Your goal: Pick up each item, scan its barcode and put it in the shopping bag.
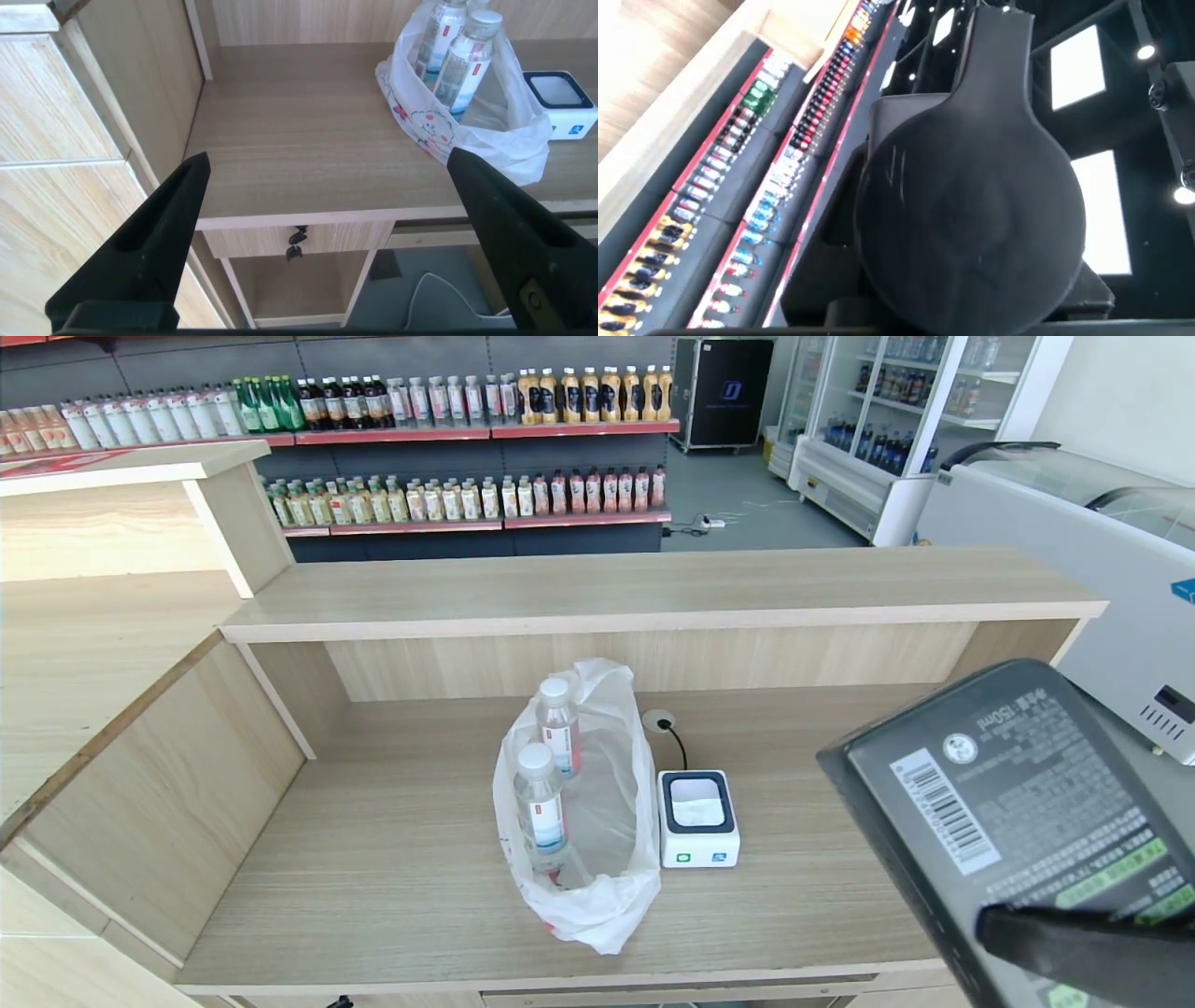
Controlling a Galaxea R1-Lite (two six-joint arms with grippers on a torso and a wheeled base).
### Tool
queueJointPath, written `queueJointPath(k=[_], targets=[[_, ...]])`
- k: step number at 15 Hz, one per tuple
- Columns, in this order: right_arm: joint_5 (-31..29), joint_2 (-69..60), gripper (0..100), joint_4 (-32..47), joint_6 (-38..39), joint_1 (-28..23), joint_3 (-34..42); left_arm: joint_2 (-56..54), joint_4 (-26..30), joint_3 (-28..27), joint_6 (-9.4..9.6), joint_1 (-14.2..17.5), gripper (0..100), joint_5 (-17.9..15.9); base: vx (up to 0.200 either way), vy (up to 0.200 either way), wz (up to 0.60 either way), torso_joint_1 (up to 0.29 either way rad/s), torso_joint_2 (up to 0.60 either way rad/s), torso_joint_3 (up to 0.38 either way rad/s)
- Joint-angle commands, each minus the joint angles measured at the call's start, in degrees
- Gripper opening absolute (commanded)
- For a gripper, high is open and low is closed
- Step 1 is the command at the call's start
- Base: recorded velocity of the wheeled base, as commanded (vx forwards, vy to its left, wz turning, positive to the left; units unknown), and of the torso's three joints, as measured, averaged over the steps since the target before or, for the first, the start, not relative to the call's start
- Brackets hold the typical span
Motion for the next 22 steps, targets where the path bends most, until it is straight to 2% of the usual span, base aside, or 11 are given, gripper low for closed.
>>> queueJointPath(k=[1,9,11,14,15,16,17,18,20,21,22], targets=[[0.0,0.6,0,-0.1,0.9,1.2,0.0,0.1,0.0,0.0,-0.01,0.0,100,0.0,0.0,0.0,0.0,0.0,0.0,0.0],[0.0,1.1,0,-0.3,4.2,1.0,-0.2,0.1,0.0,0.0,-0.01,0.0,100,0.0,0.0,0.0,0.0,0.0,0.0,0.0],[-0.1,1.0,0,-0.3,7.4,-1.1,-0.5,0.1,0.0,0.0,-0.01,0.0,100,0.0,0.0,0.0,0.0,0.0,0.0,0.0],[-1.9,-0.7,0,0.2,31.1,-12.5,-1.5,0.1,0.0,0.0,0.07,0.0,100,0.0,0.0,0.0,0.0,0.0,0.0,0.0],[-3.3,-1.8,0,1.8,52.1,-21.1,-1.5,0.1,0.0,0.0,-0.01,0.0,100,0.0,0.0,0.0,0.0,0.0,0.0,0.0],[-4.4,-3.0,0,3.2,66.4,-27.0,-2.2,0.1,0.0,0.0,-0.01,0.0,100,0.0,0.0,0.0,0.0,0.0,0.0,0.0],[-5.5,-3.4,0,4.3,71.4,-29.8,-2.9,0.1,0.0,0.0,-0.01,0.0,100,0.0,0.0,0.0,0.0,0.0,0.0,0.0],[-11.9,-4.0,0,12.6,82.1,-41.7,-6.1,0.1,0.0,0.0,-0.01,0.0,100,0.0,0.0,0.0,0.0,0.0,0.0,0.0],[-15.5,-4.3,0,24.3,89.4,-48.6,-7.2,0.1,0.0,0.0,-0.01,0.0,100,0.0,0.0,0.0,0.0,0.0,0.0,0.0],[-15.4,-5.1,0,28.7,101.0,-53.6,-7.2,0.1,0.0,0.0,-0.01,0.0,100,0.0,0.0,0.0,0.0,0.0,0.0,0.0],[-15.4,-5.0,0,28.8,106.7,-56.0,-7.4,0.1,0.0,0.0,-0.01,0.0,100,0.0,0.0,0.0,0.0,0.0,0.0,0.0]])
